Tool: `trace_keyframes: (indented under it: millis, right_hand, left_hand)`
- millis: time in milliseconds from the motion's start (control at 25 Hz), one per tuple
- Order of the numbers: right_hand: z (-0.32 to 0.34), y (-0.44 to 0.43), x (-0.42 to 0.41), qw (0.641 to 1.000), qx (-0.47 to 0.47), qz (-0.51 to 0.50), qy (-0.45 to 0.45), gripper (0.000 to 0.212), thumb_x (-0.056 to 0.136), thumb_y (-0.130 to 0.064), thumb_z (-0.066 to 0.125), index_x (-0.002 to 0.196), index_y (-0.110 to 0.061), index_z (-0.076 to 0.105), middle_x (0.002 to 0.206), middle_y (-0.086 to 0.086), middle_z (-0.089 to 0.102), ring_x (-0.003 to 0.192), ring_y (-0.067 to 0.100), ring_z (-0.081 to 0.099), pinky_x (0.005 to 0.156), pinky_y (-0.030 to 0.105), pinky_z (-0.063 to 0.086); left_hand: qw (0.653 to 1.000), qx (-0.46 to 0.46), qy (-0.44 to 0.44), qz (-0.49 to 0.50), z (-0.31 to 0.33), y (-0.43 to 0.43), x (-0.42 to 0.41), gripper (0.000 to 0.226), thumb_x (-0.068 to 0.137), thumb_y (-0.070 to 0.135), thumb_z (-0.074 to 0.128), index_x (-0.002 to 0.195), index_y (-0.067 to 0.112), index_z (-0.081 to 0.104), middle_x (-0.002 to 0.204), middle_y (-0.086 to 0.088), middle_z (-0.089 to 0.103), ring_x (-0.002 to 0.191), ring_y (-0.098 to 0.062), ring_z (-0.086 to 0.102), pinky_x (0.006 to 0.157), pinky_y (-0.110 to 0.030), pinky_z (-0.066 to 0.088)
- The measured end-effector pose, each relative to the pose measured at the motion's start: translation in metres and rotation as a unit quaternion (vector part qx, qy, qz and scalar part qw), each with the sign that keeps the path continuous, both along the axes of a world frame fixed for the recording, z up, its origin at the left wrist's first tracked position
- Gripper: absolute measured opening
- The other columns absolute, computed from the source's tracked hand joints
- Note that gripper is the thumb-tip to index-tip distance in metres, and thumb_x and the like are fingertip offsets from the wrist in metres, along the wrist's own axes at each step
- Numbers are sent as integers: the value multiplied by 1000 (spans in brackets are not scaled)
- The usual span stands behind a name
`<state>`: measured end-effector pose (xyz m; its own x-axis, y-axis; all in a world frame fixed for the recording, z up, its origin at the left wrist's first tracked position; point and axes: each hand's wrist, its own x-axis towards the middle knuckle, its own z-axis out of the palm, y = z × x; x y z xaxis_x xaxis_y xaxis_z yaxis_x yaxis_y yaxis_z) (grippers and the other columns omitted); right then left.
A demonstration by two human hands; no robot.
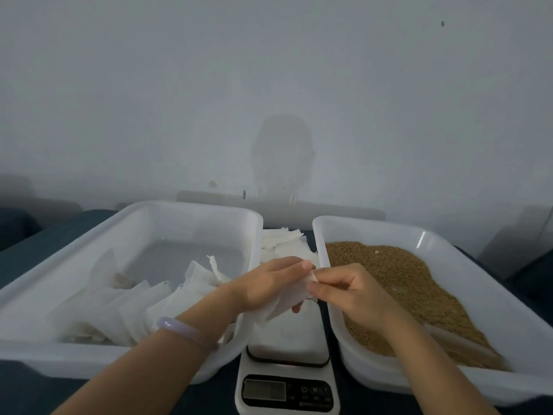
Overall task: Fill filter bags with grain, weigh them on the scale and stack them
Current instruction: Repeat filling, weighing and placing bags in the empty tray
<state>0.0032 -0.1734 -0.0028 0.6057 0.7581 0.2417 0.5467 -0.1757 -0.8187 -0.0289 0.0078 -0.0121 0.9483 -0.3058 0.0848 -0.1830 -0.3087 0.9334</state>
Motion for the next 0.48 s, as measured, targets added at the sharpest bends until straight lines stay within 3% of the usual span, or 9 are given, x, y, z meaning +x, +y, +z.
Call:
trace_keyframes:
  millis: [40,120,200,280,360,480]
  right_hand:
    - [3,-10,1,1000,-14,-22,6,23,92,-33,57,97,-20,75,100,4,73,98,21,66,86,35,52]
    - [11,-38,12,993,-32,-117,-5,26,81,-50,59,102,-41,71,107,-16,70,102,3,64,85,26,50]
    - [16,-79,31,961,-133,-236,-59,25,82,-45,62,106,-43,67,115,-19,65,107,-1,59,91,24,46]
    - [8,-122,47,897,-344,-275,-43,36,83,-32,68,118,-32,58,127,-10,57,112,7,55,99,27,43]
    - [-11,-152,53,839,-480,-256,14,39,78,-33,74,113,-36,56,124,-9,57,105,5,56,97,28,46]
    - [-29,-163,54,825,-493,-276,-20,29,77,-38,74,101,-38,58,108,-12,59,93,1,55,81,20,46]
  left_hand:
    - [1000,24,-6,17,0,0,-1,61,87,62,40,107,9,61,85,-3,63,73,-16,60,67,-29,50]
    - [998,48,-10,51,-1,-1,-2,66,77,65,41,104,10,64,97,-11,63,80,-13,57,77,-28,48]
    - [997,24,-22,67,-1,1,-3,70,80,63,53,110,0,62,105,-15,62,89,-13,54,84,-29,45]
    - [997,-18,-16,70,1,3,-5,64,75,46,63,111,-7,59,95,-13,58,84,-16,54,74,-25,44]
    - [997,-46,0,68,3,5,-5,56,69,32,61,106,-11,59,83,-11,55,69,-16,53,62,-23,42]
    - [996,-54,2,69,5,4,-8,24,65,22,60,81,3,59,65,-3,56,55,-12,54,53,-20,42]
